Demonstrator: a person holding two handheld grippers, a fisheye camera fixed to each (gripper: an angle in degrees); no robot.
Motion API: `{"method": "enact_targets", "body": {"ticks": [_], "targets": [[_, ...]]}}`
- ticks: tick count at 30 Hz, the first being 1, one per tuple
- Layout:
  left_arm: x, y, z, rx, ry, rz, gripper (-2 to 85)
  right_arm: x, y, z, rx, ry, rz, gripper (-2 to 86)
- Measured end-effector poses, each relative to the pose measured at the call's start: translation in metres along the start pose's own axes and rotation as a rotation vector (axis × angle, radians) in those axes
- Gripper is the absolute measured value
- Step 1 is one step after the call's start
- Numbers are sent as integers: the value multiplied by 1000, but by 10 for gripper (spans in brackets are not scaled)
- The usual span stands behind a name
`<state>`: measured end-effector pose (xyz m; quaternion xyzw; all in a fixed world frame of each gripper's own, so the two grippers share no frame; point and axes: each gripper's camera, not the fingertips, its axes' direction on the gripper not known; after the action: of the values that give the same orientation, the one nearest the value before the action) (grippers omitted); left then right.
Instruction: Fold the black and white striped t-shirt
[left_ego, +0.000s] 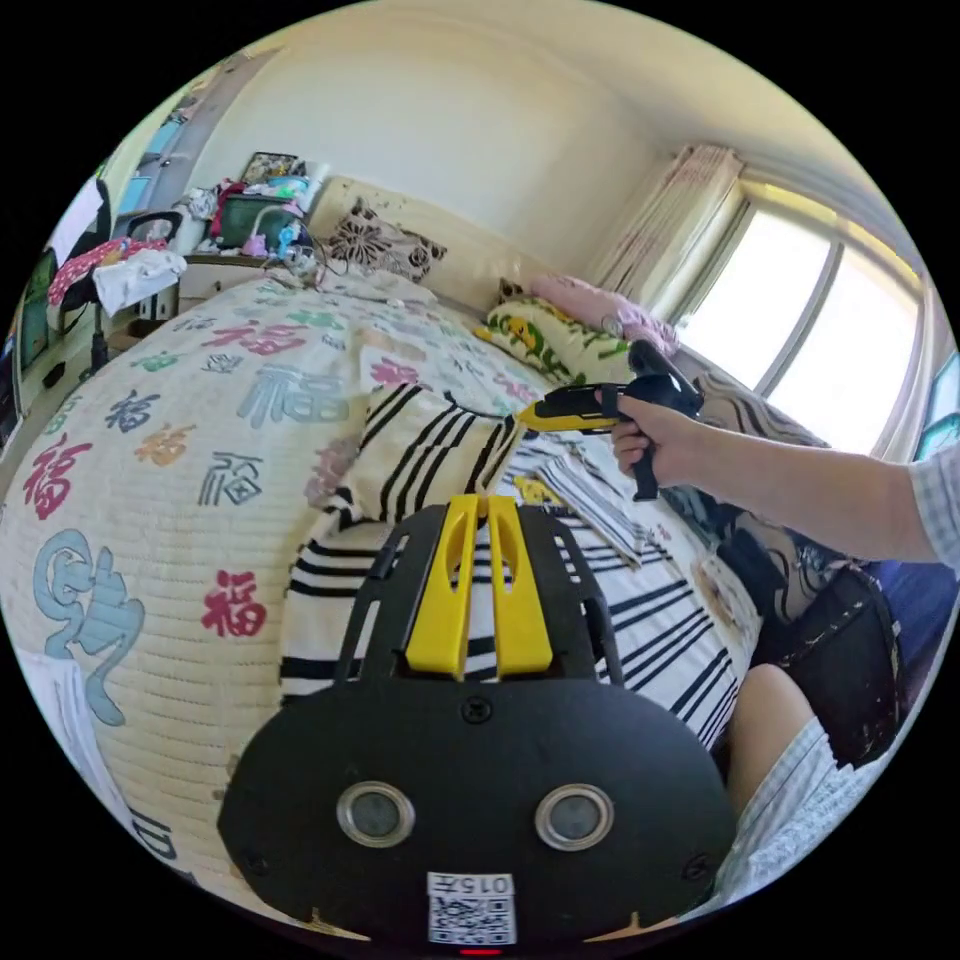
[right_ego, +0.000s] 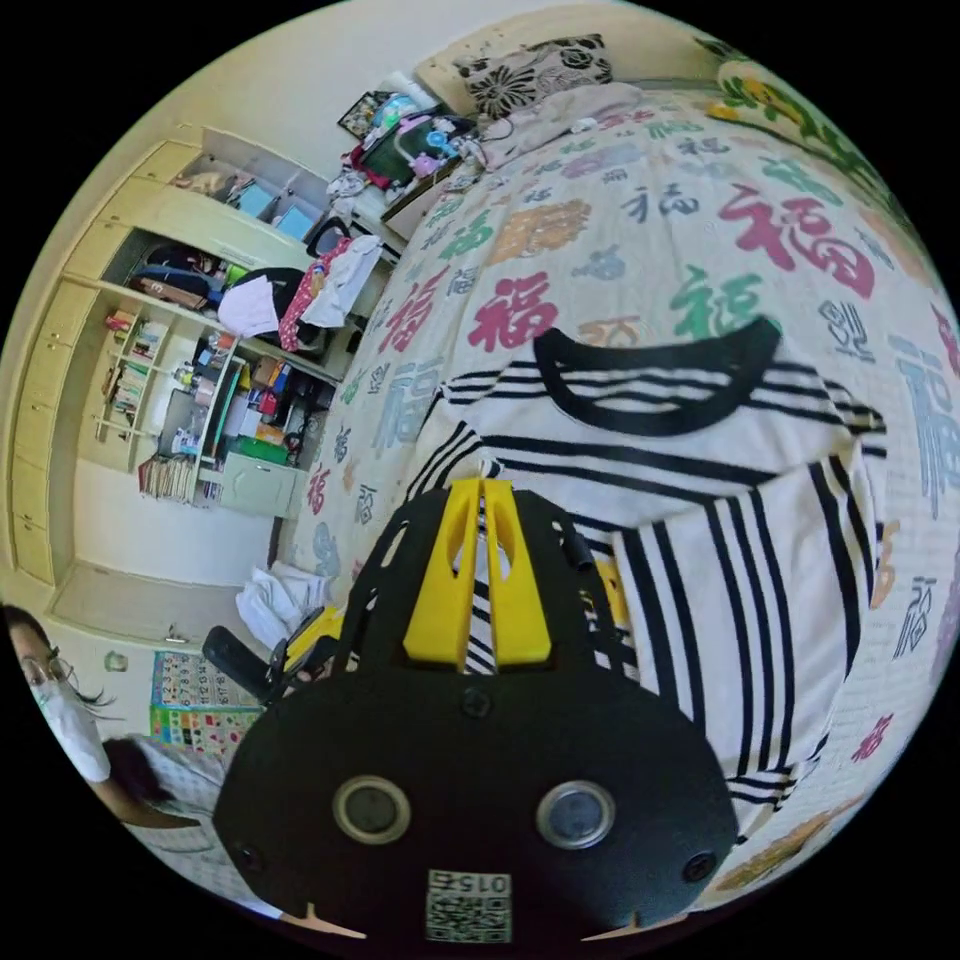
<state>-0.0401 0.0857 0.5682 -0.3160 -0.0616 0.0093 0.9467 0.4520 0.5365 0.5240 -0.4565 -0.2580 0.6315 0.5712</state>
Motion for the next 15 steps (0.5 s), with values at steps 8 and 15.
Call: {"method": "enact_targets", "body": {"ticks": [8, 15], "targets": [[-6, -39, -23, -21, 18, -8, 51, 40, 28, -38, 22, 164, 26, 37], [-5, -102, 12, -223, 101, 54, 56, 9, 23, -34, -95, 125, -178, 42]]}}
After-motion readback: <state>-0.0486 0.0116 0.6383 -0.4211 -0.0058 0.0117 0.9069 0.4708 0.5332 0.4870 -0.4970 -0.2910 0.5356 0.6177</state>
